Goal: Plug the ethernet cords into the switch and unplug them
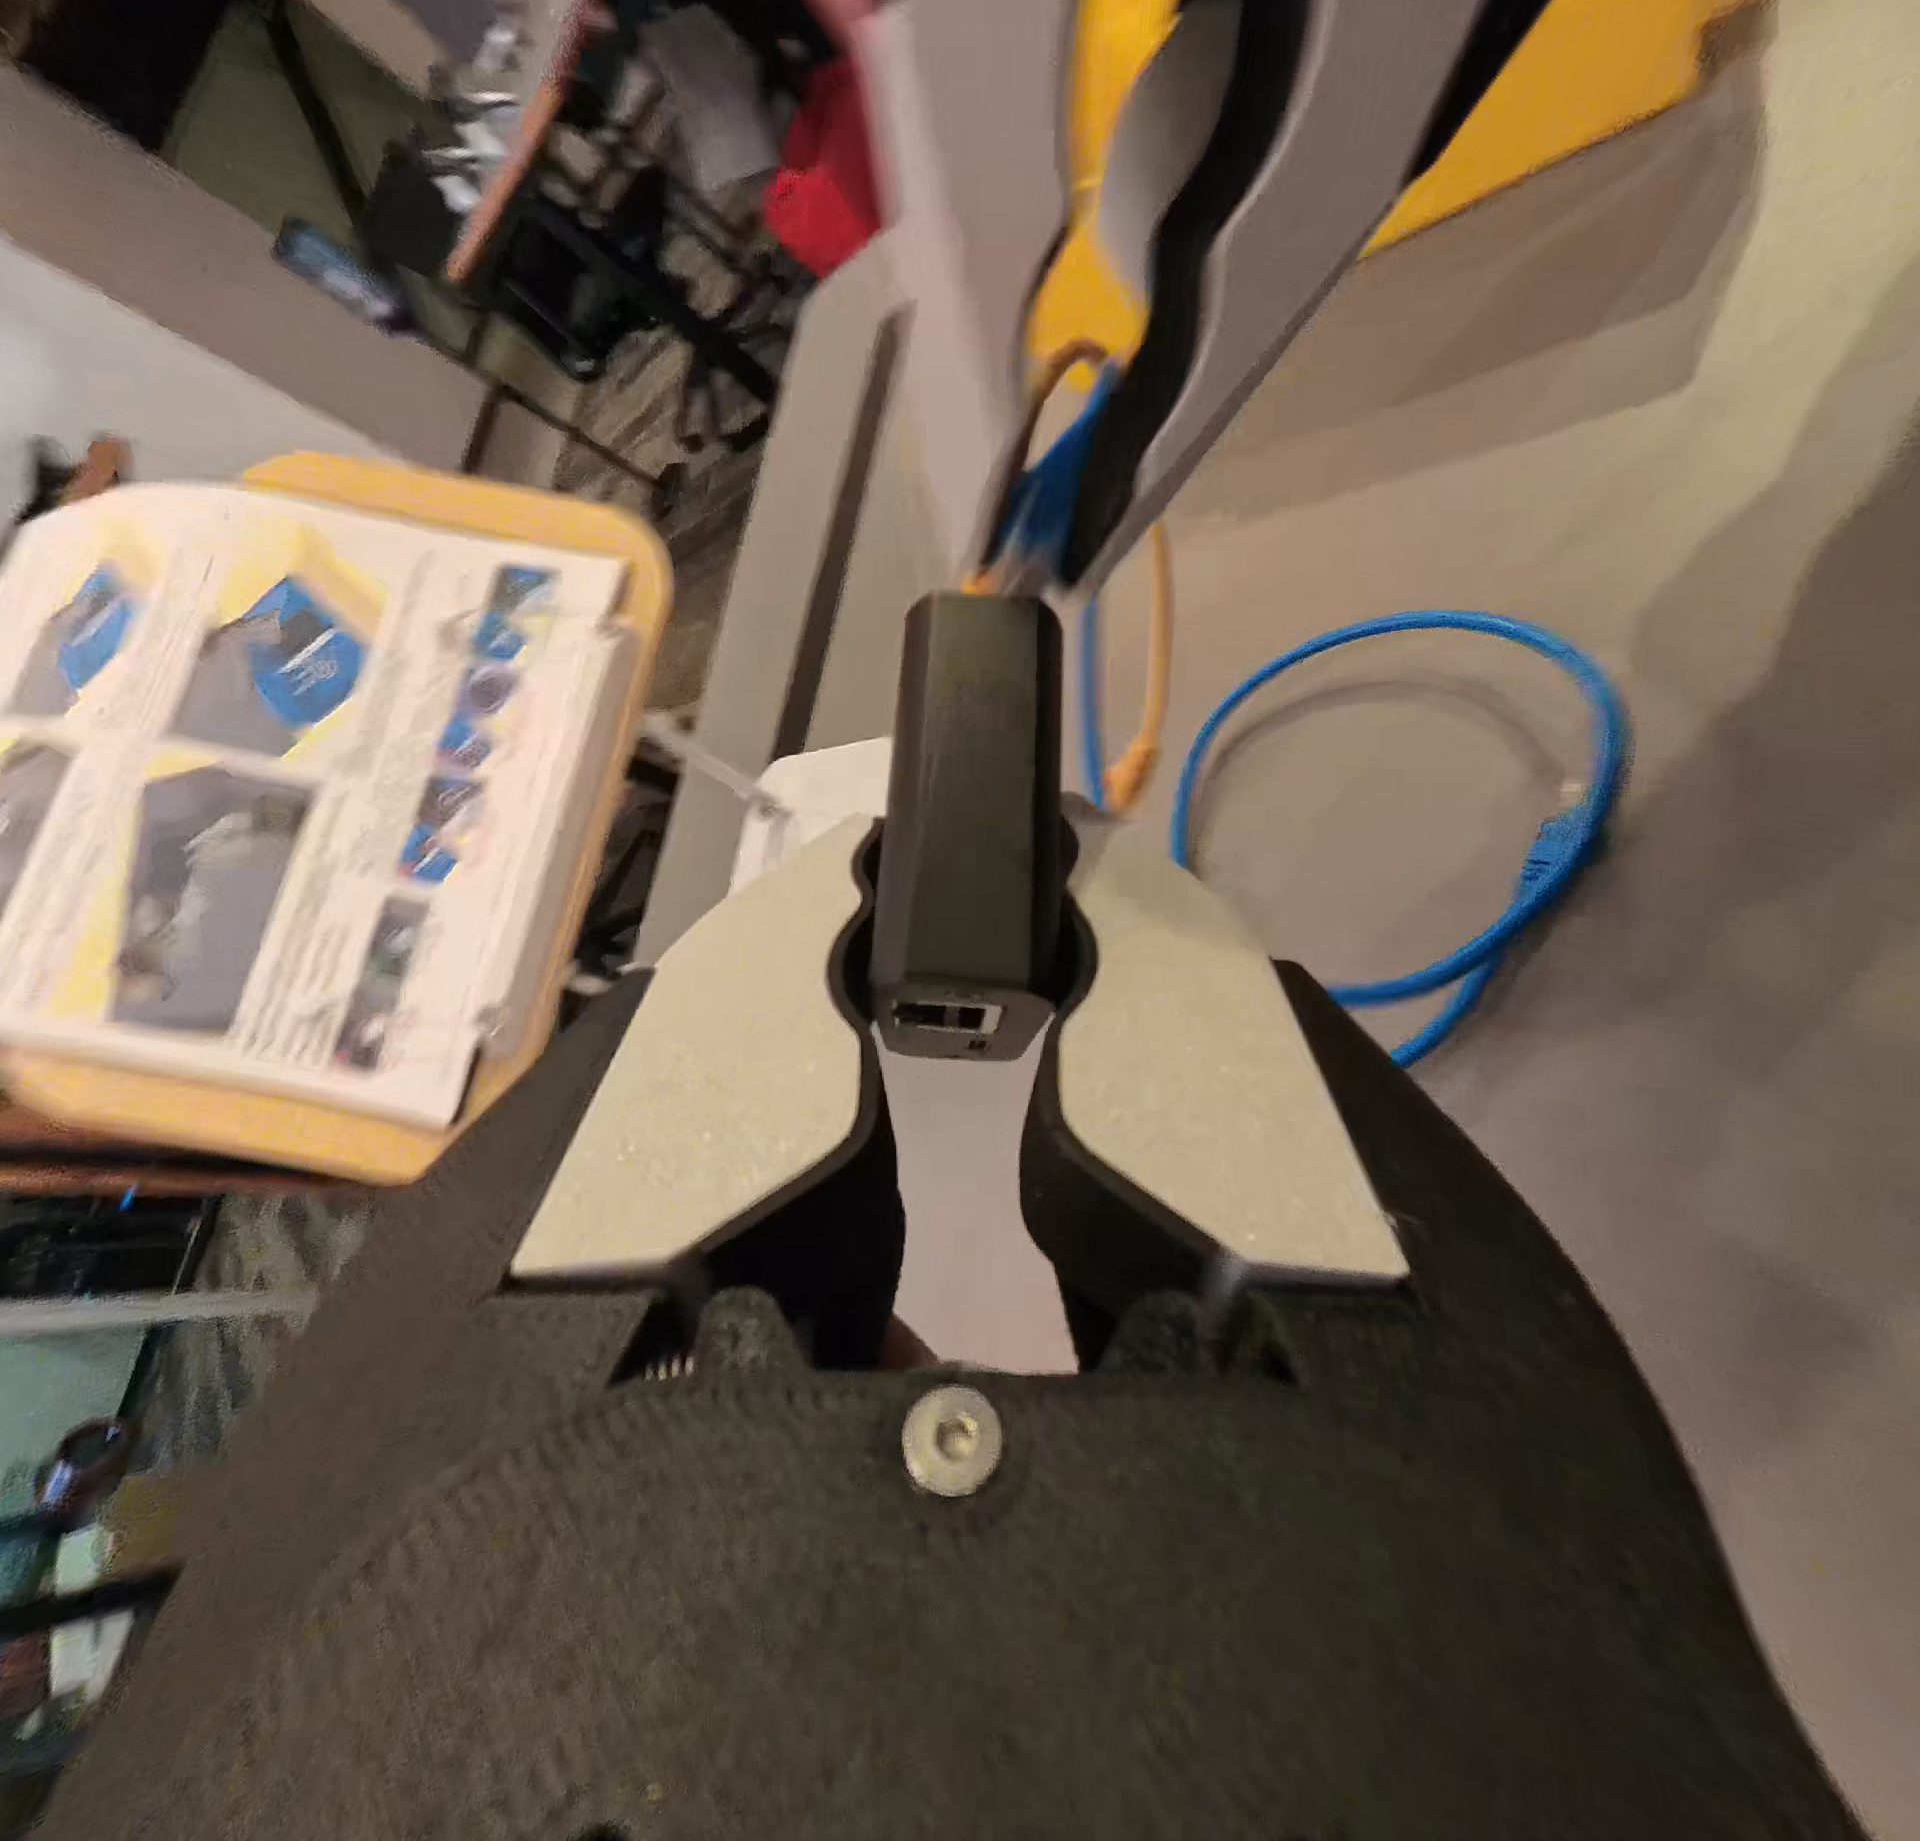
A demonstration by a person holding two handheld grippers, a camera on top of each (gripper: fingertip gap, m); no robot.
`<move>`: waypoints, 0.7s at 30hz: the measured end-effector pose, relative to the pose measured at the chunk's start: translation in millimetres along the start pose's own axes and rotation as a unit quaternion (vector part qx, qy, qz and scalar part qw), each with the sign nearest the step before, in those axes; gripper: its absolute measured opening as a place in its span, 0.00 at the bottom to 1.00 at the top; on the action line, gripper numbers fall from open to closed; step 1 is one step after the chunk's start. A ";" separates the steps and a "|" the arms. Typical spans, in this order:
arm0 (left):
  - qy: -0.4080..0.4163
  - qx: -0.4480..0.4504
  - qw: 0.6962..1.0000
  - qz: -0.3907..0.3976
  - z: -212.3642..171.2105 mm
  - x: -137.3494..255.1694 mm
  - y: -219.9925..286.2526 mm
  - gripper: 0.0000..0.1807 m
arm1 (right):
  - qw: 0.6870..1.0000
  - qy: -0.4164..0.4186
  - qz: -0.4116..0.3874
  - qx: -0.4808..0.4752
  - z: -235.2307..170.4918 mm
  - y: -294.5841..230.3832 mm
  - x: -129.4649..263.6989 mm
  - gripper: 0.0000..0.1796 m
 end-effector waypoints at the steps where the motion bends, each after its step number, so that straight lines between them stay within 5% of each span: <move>1: 0.000 0.025 1.000 0.015 -8.3 9.4 -13.0 0.14 | 1.000 -0.015 -0.008 -0.013 -13.1 2.3 5.3 0.05; 10: -0.035 0.016 0.998 0.057 -24.3 34.6 -28.0 0.14 | 0.994 0.007 -0.026 -0.108 -30.4 17.4 37.1 0.06; 21: -0.087 0.086 0.982 0.145 -59.6 49.1 -54.4 0.14 | 0.970 -0.017 -0.135 -0.200 -69.7 91.2 136.3 0.06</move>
Point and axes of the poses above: each gripper's, where its closed fingertips meet, x back along the fingers, z out of its top, y = z × x across the jaws, the point moved 3 cm from there along x, back along the fingers, and after that the axes turned 4 degrees about z, right-handed, at the moved point
